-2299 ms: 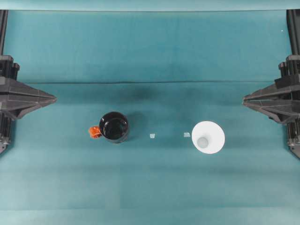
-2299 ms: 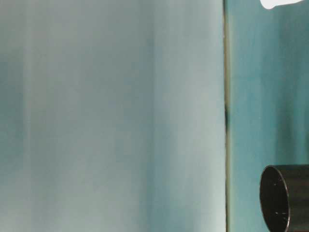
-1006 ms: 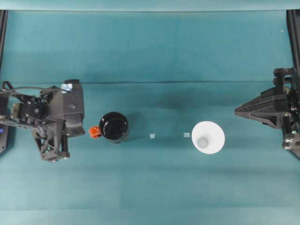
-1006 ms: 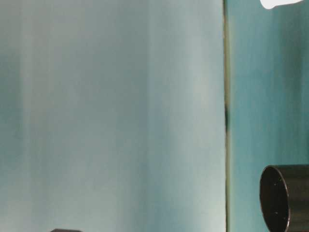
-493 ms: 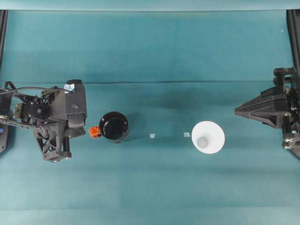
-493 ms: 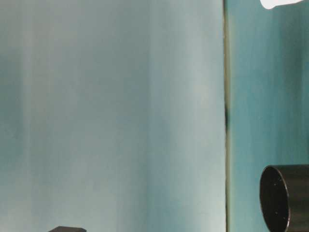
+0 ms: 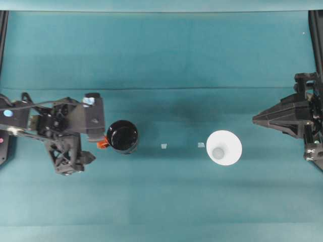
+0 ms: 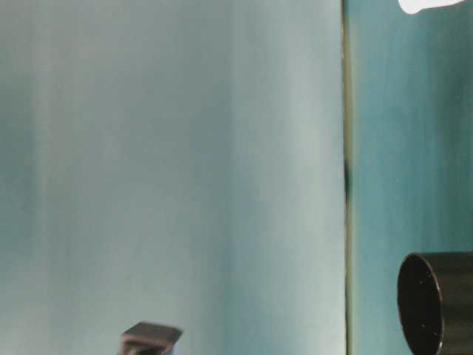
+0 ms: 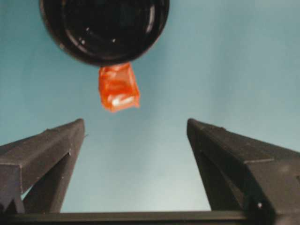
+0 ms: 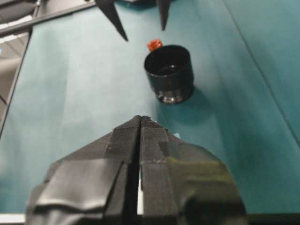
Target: Put the paper cup into the moved red handle cup holder.
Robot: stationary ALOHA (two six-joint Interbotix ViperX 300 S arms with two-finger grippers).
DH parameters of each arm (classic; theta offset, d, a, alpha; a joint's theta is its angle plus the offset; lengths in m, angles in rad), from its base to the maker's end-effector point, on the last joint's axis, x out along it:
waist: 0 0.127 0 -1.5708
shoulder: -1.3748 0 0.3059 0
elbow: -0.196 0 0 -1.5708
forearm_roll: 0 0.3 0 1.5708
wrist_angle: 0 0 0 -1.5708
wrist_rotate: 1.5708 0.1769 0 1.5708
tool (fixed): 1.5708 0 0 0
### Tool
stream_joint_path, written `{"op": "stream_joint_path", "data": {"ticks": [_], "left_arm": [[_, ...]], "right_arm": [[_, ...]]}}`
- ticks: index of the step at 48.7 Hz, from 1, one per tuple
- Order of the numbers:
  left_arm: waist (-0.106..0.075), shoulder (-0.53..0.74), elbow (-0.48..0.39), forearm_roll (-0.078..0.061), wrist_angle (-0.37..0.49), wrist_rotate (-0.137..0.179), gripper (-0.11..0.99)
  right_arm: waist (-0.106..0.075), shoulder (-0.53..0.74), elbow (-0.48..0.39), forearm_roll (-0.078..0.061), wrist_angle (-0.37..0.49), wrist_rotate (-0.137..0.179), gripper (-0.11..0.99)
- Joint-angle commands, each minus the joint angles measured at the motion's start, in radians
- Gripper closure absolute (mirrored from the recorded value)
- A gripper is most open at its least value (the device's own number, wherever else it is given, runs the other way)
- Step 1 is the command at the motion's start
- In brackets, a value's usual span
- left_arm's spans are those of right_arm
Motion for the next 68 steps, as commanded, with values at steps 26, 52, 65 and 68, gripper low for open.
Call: {"op": "stream_joint_path", "data": {"ticks": [26,52,65,68], "left_arm": [[0.08,0.115,-0.04,0.003,-0.077,0.038,-0.1],[0.078,0.147,-0.014,0.003,-0.143,0.037,-0.1],[0.078,0.17,-0.002,0.003,-0.175,0.034,-0.09],[0.078,0.17,-0.002,0.003,-0.179,0.035,-0.08]], "right_arm": [[-0.002,0.006,-0.021,0.003,0.008,0.009,0.98],[-0.002,0.008,-0.02,0.003,0.011,0.009,0.98],[-0.003,0.006,-0.02,0.003,0.011,0.015,0.98],[-0.002,0.006,-0.02,0.003,0.008,0.026,0.98]]}}
